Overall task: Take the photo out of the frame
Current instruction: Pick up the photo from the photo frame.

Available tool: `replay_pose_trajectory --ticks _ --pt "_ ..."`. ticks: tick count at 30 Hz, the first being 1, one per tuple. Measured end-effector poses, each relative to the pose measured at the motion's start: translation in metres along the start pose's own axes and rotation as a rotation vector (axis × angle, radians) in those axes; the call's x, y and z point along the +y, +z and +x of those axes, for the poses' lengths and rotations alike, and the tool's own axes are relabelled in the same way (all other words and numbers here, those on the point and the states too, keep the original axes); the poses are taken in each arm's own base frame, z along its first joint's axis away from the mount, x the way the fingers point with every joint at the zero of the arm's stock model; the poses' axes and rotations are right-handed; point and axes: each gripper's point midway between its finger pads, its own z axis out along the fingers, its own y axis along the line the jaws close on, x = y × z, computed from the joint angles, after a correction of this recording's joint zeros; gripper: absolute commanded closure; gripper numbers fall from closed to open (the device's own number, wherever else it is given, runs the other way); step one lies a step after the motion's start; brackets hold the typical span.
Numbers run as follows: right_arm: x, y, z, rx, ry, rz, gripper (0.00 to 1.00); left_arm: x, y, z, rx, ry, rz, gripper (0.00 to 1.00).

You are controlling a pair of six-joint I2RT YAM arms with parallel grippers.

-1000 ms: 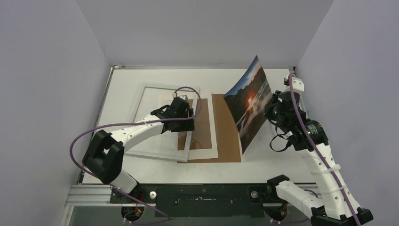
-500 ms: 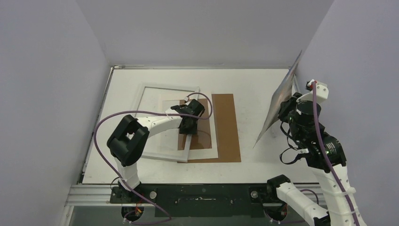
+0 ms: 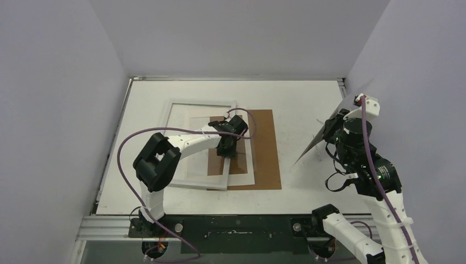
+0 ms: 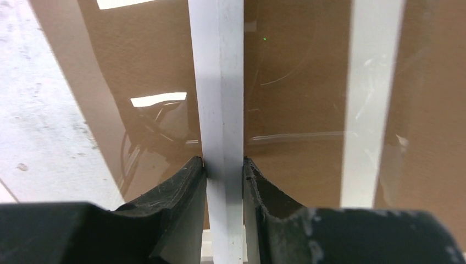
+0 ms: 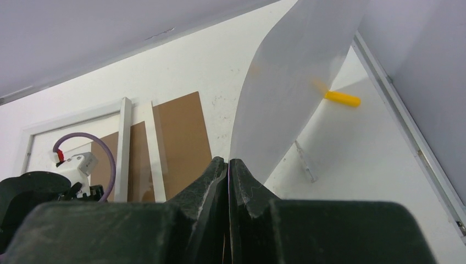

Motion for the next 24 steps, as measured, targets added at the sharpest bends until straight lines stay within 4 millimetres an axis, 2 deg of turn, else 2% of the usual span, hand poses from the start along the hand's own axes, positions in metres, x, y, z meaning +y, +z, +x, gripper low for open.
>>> replay_pose_trajectory --ticks 9,17,24 --pt "-0.001 0.0 0.003 0.004 -0.002 -0.003 0.95 -0.053 -0.018 -0.014 -0.017 -0.053 0.146 0.92" --pt "-0.001 -0.001 0.005 0.006 -0.002 -0.005 0.95 -0.091 0.004 -0.013 0.017 -0.183 0.253 0.89" --pt "-0.001 -0.001 0.005 0.006 -0.003 -0.007 0.95 -0.125 0.005 -0.02 0.015 -0.286 0.363 0.84"
